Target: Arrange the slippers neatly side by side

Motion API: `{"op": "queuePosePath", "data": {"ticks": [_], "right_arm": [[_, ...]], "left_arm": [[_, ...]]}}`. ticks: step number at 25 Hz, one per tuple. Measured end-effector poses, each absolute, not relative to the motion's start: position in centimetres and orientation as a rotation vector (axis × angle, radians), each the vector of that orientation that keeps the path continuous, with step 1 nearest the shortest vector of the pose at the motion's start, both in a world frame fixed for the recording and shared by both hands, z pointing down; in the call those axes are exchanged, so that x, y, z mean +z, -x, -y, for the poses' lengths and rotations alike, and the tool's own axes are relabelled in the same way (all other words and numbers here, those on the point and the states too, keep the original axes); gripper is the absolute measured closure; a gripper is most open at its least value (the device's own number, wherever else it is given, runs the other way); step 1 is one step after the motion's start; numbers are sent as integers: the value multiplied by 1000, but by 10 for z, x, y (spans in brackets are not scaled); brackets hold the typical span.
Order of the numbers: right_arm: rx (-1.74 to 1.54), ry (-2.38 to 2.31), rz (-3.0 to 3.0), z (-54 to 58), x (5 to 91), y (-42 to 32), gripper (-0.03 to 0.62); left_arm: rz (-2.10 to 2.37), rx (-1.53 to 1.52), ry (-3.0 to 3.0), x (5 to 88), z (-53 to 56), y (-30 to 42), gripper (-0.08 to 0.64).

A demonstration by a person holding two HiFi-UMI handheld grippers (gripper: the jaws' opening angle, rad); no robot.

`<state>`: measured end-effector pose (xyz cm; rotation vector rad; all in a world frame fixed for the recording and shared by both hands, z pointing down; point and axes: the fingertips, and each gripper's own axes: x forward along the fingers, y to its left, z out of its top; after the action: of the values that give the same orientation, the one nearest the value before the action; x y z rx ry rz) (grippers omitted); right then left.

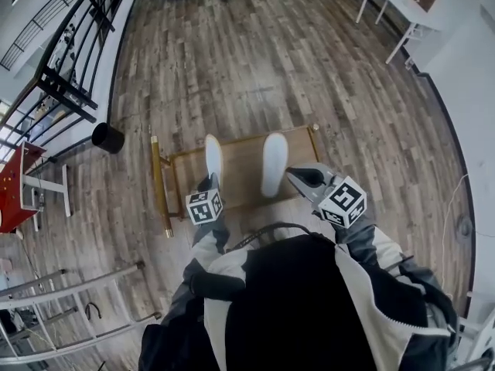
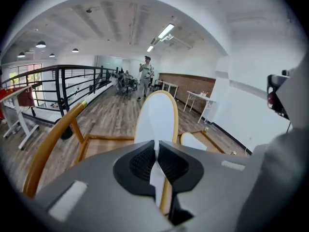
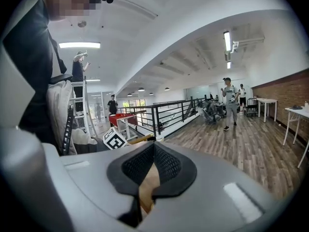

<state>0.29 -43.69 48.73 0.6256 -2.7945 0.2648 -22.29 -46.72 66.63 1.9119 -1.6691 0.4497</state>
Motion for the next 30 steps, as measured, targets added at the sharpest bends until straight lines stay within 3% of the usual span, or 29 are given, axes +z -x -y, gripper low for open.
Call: {"op": "queuePosePath", "data": {"ticks": [14,30], "right_arm": [[216,-491,2905,436,471,56,589],[204,-471,2916,426,472,61,589]], "left_arm": [[1753,105,-2341,467,427,205,532],[1734,8,-2358,450,398,205,532]]}}
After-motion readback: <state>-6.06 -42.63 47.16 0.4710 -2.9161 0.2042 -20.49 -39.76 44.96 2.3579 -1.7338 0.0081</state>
